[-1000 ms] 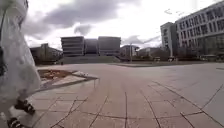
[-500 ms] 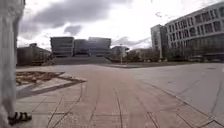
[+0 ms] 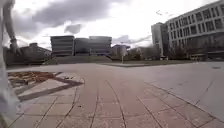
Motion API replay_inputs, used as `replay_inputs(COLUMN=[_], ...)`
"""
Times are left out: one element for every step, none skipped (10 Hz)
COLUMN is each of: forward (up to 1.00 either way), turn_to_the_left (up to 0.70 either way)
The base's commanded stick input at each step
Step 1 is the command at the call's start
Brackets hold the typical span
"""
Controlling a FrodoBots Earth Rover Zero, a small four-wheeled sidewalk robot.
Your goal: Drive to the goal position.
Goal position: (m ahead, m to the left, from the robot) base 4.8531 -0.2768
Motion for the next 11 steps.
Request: replay_inputs(forward=[1.0,1.0,1.0,1.0,1.0,1.0,1.0,1.0,1.0,1.0,1.0], turn_to_the_left=[-0.38,-0.38,-0.38,-0.38,-0.37,-0.21,-0.06,0.02,0.02,0.02,0.05])
